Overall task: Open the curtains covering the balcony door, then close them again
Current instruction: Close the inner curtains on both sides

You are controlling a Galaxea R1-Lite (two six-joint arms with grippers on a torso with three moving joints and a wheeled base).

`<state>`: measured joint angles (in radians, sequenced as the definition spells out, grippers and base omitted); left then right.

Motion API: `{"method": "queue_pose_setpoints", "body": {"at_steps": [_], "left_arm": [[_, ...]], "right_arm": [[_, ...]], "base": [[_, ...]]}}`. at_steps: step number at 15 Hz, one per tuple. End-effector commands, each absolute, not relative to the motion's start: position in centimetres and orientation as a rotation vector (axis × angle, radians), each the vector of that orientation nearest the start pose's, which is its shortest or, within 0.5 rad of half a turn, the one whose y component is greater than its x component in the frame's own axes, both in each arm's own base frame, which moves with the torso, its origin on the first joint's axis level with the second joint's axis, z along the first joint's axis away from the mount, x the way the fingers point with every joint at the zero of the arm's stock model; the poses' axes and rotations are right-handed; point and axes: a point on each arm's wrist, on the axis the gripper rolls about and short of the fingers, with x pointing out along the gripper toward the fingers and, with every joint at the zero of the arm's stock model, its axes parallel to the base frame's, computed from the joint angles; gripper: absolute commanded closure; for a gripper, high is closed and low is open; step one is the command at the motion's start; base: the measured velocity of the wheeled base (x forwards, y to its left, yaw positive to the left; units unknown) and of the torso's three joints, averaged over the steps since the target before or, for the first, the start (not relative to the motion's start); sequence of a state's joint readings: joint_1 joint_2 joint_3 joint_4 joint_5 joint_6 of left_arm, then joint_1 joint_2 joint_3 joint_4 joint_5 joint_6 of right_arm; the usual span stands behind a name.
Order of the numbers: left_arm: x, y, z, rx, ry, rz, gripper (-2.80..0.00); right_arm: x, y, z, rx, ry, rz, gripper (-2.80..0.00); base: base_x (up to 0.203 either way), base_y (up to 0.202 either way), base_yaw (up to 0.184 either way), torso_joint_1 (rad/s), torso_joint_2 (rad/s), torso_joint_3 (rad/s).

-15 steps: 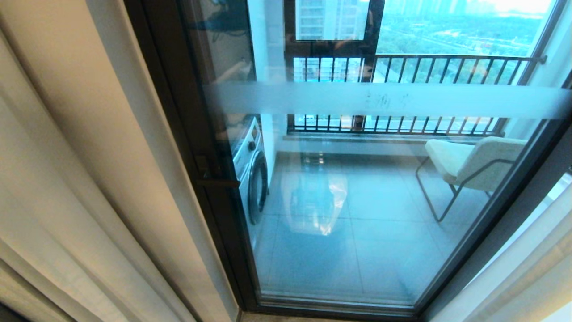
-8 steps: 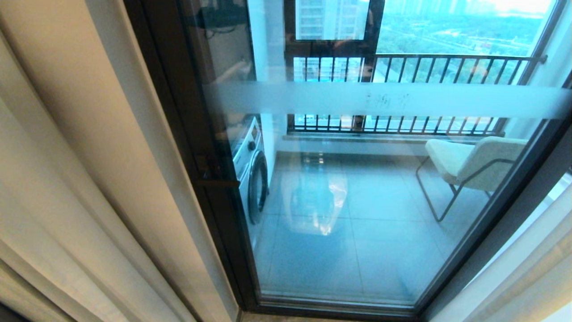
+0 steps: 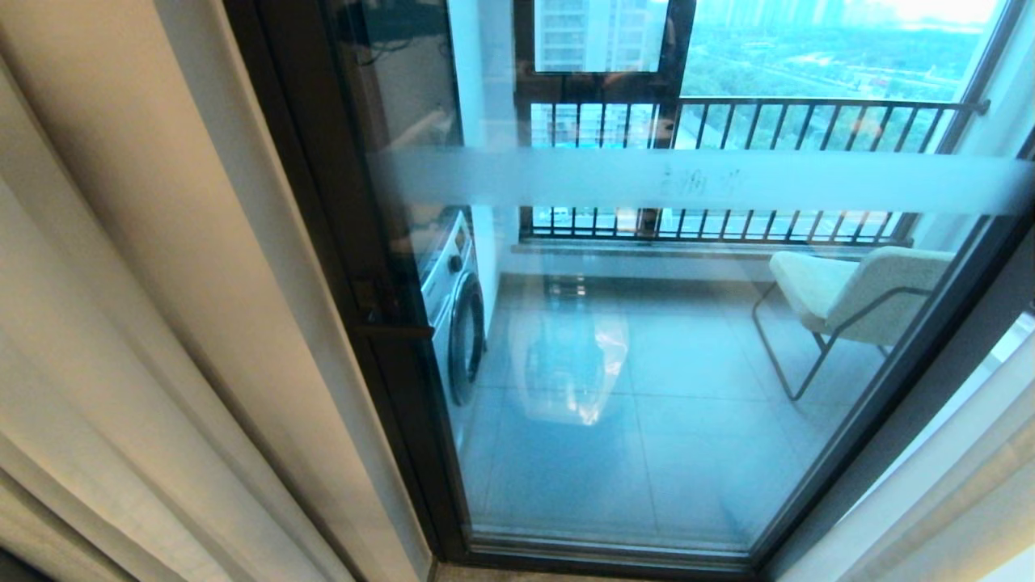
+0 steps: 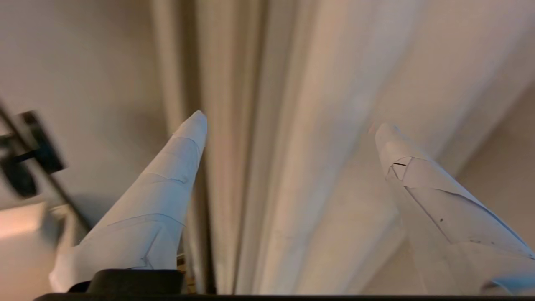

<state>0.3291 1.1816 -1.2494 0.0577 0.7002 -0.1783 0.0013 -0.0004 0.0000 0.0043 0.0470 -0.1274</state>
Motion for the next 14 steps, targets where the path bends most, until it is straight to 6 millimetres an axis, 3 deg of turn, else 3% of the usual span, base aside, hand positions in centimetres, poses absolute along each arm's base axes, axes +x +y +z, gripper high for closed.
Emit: {"method": "queue_pose_setpoints", "body": {"at_steps": [1,14], "left_arm": [[15.0,7.0,36.9,-0.166,-0.097,1.014,-2.8],[17.1,11.0,38.9,-0.212,-0.128,1.037,-2.8]], "right_arm": [[-2.3,0.1,7.5,-0.129,0.001,0.049,0.0],[-2.3,0.1,7.5,-0.129,0.002,0.048,0.0]], "base": [[0.0,0.0,0.0,0.0,0.0,0.0],[0.0,0.0,0.0,0.0,0.0,0.0]]}}
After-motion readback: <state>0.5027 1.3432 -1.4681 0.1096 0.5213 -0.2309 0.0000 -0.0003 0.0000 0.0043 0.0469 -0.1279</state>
